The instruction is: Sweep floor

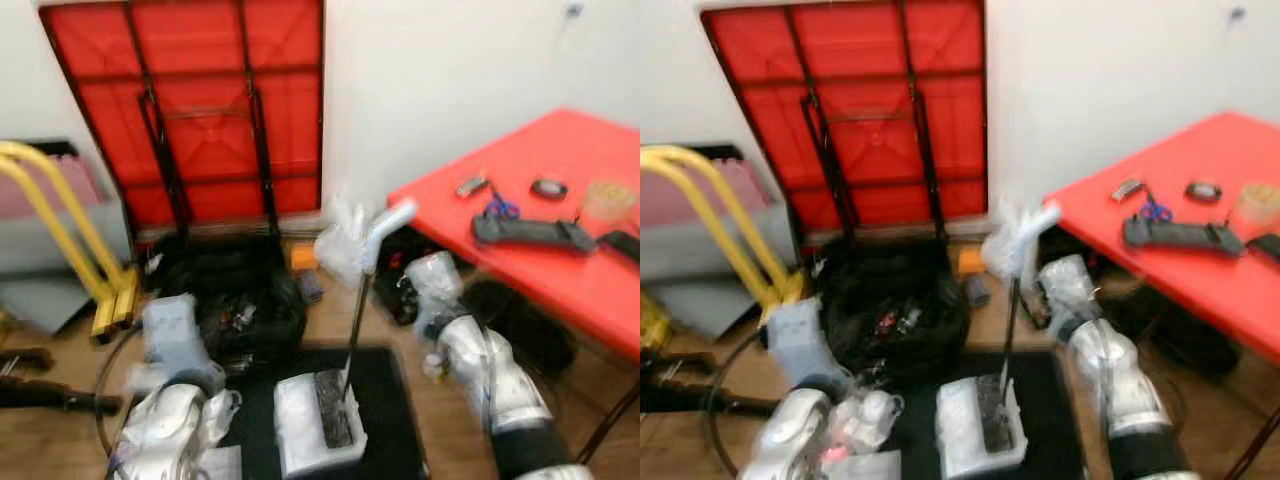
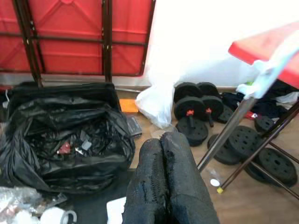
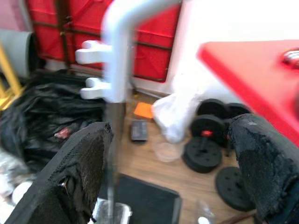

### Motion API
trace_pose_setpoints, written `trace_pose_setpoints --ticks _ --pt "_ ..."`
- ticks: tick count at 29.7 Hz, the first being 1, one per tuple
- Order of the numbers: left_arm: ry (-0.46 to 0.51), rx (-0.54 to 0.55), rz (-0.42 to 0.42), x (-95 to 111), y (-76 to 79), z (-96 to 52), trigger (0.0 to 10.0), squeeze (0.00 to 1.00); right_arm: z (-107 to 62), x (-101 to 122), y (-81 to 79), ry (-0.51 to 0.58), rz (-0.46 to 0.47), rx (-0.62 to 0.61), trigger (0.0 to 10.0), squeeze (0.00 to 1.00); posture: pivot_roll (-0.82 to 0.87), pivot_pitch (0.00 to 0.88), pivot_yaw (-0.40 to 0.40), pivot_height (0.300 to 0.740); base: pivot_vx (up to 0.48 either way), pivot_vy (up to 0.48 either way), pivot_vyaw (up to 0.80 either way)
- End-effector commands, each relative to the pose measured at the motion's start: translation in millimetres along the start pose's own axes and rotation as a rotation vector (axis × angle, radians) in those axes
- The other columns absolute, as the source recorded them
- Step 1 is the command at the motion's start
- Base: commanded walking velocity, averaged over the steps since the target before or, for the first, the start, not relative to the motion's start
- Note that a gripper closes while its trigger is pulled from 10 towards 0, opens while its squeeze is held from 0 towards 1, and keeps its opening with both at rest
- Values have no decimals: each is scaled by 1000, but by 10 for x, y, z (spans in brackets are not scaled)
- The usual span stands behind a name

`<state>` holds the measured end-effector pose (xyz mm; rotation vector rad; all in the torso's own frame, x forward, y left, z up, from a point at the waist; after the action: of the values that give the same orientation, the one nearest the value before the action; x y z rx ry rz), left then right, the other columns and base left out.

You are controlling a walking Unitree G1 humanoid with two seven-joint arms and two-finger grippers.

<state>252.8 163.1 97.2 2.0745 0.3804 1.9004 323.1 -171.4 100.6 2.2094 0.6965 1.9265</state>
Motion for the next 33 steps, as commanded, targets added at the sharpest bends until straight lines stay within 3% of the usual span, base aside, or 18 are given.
trace_pose_setpoints --ticks 1,13,20,33 --pt "-6 42 7 2 -96 -18 10000 0 24 39 -67 15 13 19 10000 0 -25 0 -19 740 0 0 0" --pt "2 57 1 12 -118 -12 10000 0 27 39 -28 19 15 8 10000 0 -28 0 -19 740 0 0 0" --pt "13 37 4 29 -95 -15 10000 0 24 47 -50 28 22 21 10000 0 -28 0 -23 740 265 0 686" --pt "9 26 8 23 -80 -14 10000 0 16 102 -147 79 -44 112 10000 0 -28 0 -20 740 287 0 584"
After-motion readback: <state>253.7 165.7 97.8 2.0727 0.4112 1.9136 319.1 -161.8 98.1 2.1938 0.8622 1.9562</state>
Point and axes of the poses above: a point about 5 cm out from each wrist's last joint towards the gripper, its own z axis pointing out of the wrist towards the gripper, its own x axis along the axis of the wrist's last joint, y = z × x, the point moved 1 cm from there along z, pointing out of the wrist towards the gripper, and after that the axes turned 14 degrees about -z, right-handed, at the moved point
